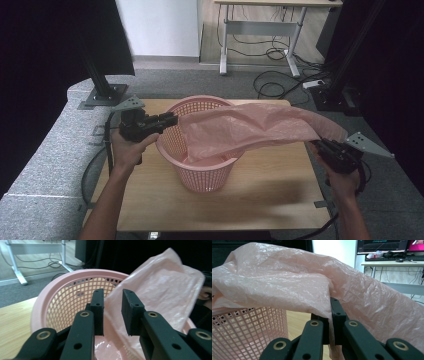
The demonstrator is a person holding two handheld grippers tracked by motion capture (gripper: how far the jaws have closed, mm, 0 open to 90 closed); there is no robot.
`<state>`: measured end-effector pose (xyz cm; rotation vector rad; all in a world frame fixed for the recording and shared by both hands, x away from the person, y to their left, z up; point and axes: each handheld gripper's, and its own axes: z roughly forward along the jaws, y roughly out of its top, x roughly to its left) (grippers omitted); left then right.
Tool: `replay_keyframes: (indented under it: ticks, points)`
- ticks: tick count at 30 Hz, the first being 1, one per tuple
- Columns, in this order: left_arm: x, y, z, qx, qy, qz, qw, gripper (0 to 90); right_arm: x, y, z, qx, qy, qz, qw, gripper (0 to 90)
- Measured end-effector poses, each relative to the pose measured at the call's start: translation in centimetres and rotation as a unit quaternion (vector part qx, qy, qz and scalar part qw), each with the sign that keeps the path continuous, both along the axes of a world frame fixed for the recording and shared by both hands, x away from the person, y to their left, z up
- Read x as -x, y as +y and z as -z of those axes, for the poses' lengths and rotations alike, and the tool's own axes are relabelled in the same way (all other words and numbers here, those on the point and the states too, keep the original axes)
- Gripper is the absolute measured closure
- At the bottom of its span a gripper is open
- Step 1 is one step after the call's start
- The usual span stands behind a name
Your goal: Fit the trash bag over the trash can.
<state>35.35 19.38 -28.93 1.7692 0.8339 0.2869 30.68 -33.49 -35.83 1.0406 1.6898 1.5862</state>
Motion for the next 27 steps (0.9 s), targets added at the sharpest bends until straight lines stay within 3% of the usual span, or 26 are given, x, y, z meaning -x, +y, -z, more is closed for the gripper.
replay_keyframes:
  ticks: [6,12,14,27]
  points:
    - [-0.5,-1.6,0.2,0.003,0.004,0.020,0.9998,64.9,0.1,1.0,-0.3,0.010,-0.006,-0.010,0.9999,87.8]
    - [-1.5,-3.3,1.0,-0.011,0.031,0.034,0.9989,59.5,0.9,2.2,-1.3,0.024,-0.028,-0.028,0.9989,86.6]
    - [-1.6,-3.8,1.0,-0.029,0.031,0.034,0.9985,59.5,1.2,2.3,-1.4,0.020,-0.031,-0.034,0.9987,85.6]
    - [-1.7,-4.9,1.5,-0.031,0.045,0.047,0.9974,59.3,1.3,4.2,-1.8,-0.012,-0.040,-0.071,0.9966,83.7]
